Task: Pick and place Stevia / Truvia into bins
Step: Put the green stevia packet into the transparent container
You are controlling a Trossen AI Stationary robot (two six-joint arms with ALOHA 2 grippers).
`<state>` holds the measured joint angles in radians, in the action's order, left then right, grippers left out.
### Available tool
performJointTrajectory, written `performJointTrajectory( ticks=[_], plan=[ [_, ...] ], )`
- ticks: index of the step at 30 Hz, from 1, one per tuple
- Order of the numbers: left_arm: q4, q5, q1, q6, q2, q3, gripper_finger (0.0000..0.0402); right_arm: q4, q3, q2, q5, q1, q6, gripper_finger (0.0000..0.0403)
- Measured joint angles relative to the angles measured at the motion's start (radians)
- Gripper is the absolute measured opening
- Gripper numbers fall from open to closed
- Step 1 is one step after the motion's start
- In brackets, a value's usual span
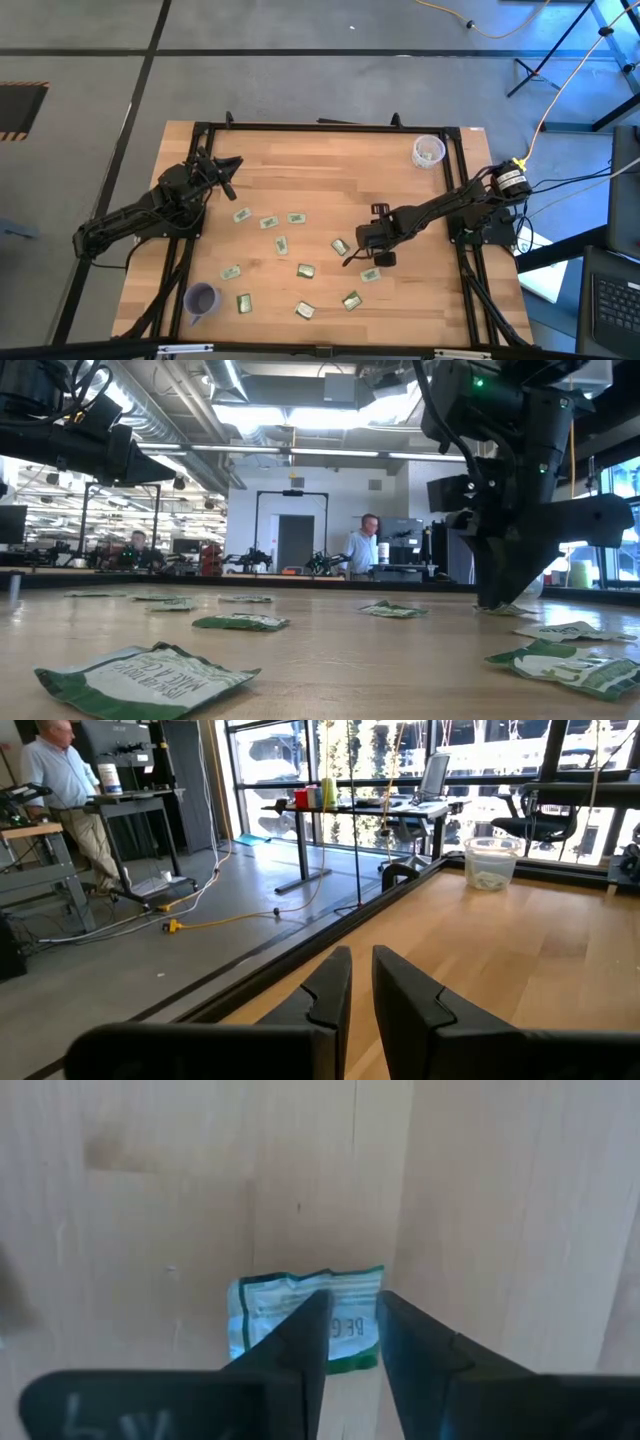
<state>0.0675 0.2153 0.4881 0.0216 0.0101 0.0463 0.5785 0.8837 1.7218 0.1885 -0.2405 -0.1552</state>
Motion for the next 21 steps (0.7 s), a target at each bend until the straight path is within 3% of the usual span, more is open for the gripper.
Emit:
performJointTrajectory(
  ticks=[14, 21],
  plan=[
    [0.0, 0.0, 0.0, 0.0, 0.0, 0.0, 0.004, -0.003, -0.002, -0.006, -0.005, 0.0, -0.001, 0.0034],
    [0.0, 0.0, 0.0, 0.0, 0.0, 0.0, 0.004, 0.086, 0.053, -0.104, 0.028, 0.001, -0.04, 0.0025]
  ],
)
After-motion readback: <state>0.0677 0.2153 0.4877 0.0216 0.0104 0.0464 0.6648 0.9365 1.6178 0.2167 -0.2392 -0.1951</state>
